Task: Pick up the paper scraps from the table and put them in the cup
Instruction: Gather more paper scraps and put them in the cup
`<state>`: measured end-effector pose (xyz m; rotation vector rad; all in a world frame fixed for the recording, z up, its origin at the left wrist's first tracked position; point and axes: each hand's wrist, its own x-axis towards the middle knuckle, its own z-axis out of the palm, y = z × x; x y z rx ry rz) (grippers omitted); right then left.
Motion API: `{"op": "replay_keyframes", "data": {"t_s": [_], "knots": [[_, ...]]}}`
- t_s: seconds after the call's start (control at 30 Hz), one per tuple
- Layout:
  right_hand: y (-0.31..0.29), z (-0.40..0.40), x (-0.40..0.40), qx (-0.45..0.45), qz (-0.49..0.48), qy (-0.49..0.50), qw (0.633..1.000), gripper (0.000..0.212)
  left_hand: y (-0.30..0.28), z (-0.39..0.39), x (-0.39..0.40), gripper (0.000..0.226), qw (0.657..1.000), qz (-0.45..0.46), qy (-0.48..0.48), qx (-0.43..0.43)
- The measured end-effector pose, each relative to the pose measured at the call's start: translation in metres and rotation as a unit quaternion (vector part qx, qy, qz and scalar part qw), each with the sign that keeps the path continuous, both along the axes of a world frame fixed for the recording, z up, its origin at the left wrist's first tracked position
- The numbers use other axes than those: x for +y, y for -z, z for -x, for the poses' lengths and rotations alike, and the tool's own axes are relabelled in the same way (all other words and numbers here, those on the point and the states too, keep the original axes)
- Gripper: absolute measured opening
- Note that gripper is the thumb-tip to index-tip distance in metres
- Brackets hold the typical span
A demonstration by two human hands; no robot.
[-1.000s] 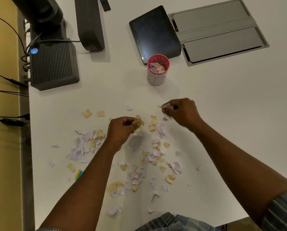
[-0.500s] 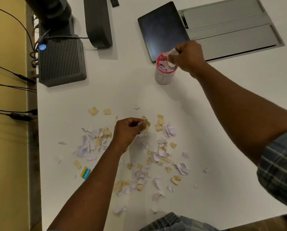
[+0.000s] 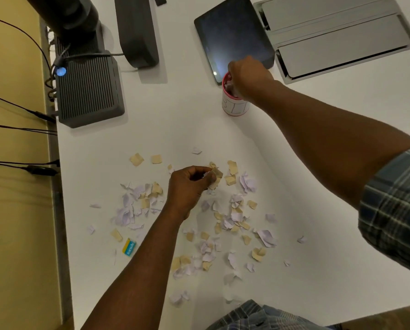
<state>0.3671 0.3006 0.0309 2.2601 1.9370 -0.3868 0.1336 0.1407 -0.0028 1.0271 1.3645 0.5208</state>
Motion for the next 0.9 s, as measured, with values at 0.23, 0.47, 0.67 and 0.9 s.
{"op": "replay_keyframes", "data": {"t_s": [0.23, 0.47, 0.67, 0.9], "knots": [[-0.01, -0.003, -0.051, 0.167, -0.154, 0.081, 0.971, 0.047, -0.032, -0.026, 0.031, 0.015, 0.998, -0.051, -0.023, -0.042], [0.042, 0.014, -0.152, 0.238, -0.241, 0.139, 0.931, 0.027, -0.048, -0.08, 0.102, 0.015, 0.978, -0.202, 0.02, 0.054], [0.056, 0.04, -0.215, 0.254, -0.05, 0.111, 0.96, 0.039, -0.052, -0.138, 0.147, 0.013, 0.899, -0.363, 0.095, 0.227], [0.067, 0.059, -0.257, 0.219, 0.036, 0.034, 0.974, 0.066, -0.037, -0.171, 0.168, 0.03, 0.793, -0.365, 0.287, 0.395]]}}
